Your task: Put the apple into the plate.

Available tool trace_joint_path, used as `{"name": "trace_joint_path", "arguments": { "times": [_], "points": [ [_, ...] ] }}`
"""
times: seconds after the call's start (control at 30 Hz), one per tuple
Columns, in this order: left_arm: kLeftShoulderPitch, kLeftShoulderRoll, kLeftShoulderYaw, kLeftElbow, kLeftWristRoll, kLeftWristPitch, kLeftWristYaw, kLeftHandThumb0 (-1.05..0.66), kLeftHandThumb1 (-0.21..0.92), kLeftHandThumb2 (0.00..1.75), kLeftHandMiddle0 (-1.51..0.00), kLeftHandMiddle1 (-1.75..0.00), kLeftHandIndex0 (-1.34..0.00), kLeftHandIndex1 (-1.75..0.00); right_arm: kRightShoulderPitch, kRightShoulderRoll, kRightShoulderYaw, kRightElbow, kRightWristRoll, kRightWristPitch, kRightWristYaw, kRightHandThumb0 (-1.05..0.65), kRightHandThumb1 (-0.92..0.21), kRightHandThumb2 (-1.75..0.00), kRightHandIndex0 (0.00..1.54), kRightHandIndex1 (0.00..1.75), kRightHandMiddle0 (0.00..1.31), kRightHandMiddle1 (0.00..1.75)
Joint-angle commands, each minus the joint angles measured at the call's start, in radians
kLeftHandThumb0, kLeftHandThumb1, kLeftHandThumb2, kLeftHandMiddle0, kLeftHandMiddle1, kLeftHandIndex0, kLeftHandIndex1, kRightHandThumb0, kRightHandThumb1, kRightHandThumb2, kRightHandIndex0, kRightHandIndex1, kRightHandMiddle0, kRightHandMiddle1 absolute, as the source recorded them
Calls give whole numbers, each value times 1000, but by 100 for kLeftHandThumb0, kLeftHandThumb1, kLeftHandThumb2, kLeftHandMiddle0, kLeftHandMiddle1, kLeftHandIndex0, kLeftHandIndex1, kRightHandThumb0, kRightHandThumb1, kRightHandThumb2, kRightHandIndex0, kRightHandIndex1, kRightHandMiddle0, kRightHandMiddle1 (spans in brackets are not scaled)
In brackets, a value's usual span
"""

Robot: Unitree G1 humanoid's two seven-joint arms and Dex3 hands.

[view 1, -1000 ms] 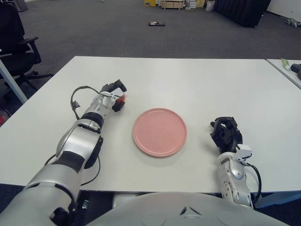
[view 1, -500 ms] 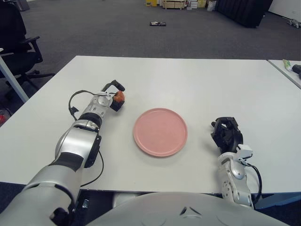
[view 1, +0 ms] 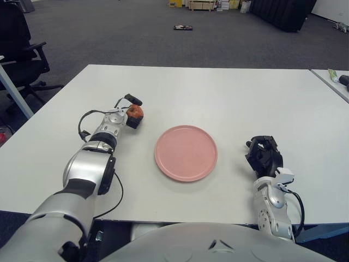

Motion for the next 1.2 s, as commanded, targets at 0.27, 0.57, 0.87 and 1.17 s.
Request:
{"name": "trace_joint_path", "arguments": {
  "times": [0.27,0.57,0.87,1.17],
  "points": [
    [24,5,44,-18,-37,-37,-48,0,2,163,-85,-165,-62,-175,-15,20,1,-14,2,1,-1,-38,-67,-87,53,136,34,175],
    [26,21,75,-70,-71,-106,-84,0,1,163,-87,-163,-62,-175,-18,21,3,-7,5,-4,3,-38,-68,-87,52,136,34,175],
    [49,20,105,-140,-107,-170,-94,0,1,163,-87,-163,-62,-175,-20,21,3,3,7,-18,11,-38,-68,-86,53,137,34,175],
    [166,16,65,-507,-67,-174,-64,0,2,162,-86,-163,-61,-175,-21,29,1,7,20,-21,17,-38,-69,-85,51,135,33,175]
  ]
}}
